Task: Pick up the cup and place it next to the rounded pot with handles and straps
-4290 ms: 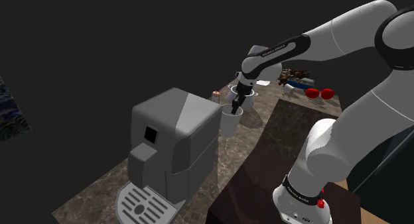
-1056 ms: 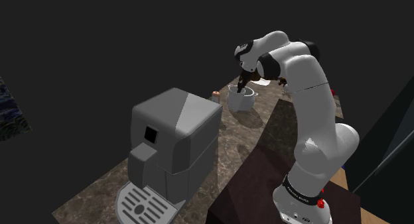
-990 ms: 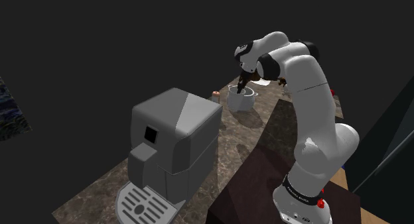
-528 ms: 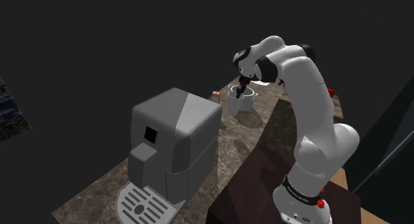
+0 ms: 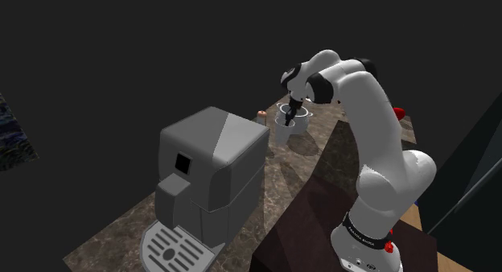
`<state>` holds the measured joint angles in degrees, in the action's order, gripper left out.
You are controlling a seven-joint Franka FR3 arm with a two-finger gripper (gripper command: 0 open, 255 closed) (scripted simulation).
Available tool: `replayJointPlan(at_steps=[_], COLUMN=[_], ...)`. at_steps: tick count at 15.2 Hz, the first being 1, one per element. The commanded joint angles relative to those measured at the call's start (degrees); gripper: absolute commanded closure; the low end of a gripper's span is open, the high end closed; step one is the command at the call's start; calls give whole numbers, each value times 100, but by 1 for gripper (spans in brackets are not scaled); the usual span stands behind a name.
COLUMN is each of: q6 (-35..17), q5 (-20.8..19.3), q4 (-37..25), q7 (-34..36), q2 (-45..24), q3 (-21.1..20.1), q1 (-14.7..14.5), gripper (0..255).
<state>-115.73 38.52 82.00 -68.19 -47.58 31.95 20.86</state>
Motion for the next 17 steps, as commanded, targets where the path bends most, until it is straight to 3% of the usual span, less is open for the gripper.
replayJointPlan(at_steps=[1, 17], q6=[-84, -511], q5=[45, 288], q4=[1, -88], q7=[-37, -210], q2=[-84, -619], q3=[-35, -255], q1=[23, 158], gripper=[255, 255])
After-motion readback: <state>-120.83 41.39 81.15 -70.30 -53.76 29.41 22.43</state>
